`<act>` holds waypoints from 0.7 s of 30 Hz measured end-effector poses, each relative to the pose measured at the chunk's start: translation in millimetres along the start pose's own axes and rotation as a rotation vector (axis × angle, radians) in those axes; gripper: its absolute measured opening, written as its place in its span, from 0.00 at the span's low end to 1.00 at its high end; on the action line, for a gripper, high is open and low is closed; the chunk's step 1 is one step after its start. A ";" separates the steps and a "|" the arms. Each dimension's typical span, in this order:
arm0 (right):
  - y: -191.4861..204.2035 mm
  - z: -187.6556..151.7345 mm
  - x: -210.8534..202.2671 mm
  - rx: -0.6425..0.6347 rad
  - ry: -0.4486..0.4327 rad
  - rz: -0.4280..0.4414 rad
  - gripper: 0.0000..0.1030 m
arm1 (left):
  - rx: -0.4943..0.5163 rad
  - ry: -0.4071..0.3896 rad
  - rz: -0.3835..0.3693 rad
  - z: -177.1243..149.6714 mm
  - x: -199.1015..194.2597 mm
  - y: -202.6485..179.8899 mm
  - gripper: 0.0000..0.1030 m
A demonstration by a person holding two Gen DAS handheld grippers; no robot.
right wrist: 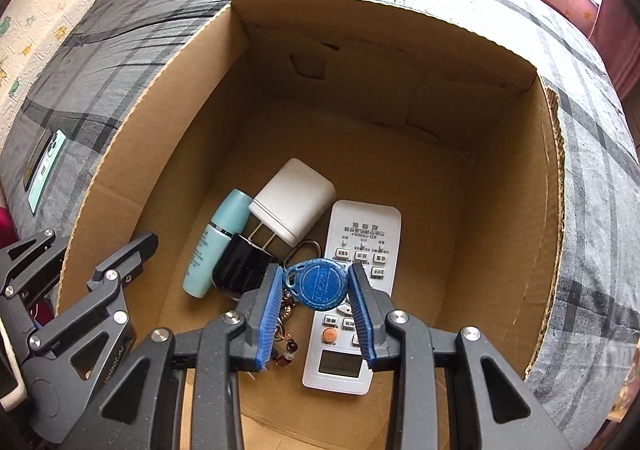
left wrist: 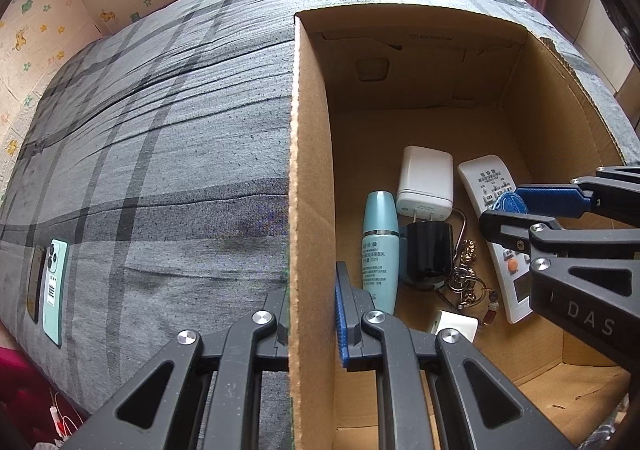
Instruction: Organize rigid objects
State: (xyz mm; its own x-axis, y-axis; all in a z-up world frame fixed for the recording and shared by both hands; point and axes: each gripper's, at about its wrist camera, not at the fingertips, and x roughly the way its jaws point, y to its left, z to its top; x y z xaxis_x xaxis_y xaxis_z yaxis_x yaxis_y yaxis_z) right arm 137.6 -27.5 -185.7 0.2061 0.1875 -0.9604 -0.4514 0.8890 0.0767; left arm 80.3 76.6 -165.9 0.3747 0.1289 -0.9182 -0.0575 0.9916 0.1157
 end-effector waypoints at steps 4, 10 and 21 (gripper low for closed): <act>-1.6 0.8 0.1 0.002 -0.003 0.004 0.35 | 0.001 -0.001 0.001 -0.1 0.0 -0.1 0.15; -2.0 1.3 -9.7 0.004 -0.032 0.015 0.48 | -0.002 -0.001 0.000 0.0 0.3 0.1 0.15; 5.0 -4.1 -46.3 -0.027 -0.099 -0.086 0.72 | -0.002 0.001 0.001 0.1 -0.6 -0.2 0.15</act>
State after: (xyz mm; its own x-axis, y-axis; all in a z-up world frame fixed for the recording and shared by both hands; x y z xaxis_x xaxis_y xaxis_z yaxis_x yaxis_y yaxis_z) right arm 122.2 -33.5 -141.9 0.3289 0.1522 -0.9320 -0.4512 0.8923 -0.0135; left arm 80.2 76.3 -165.4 0.3740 0.1294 -0.9184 -0.0593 0.9915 0.1156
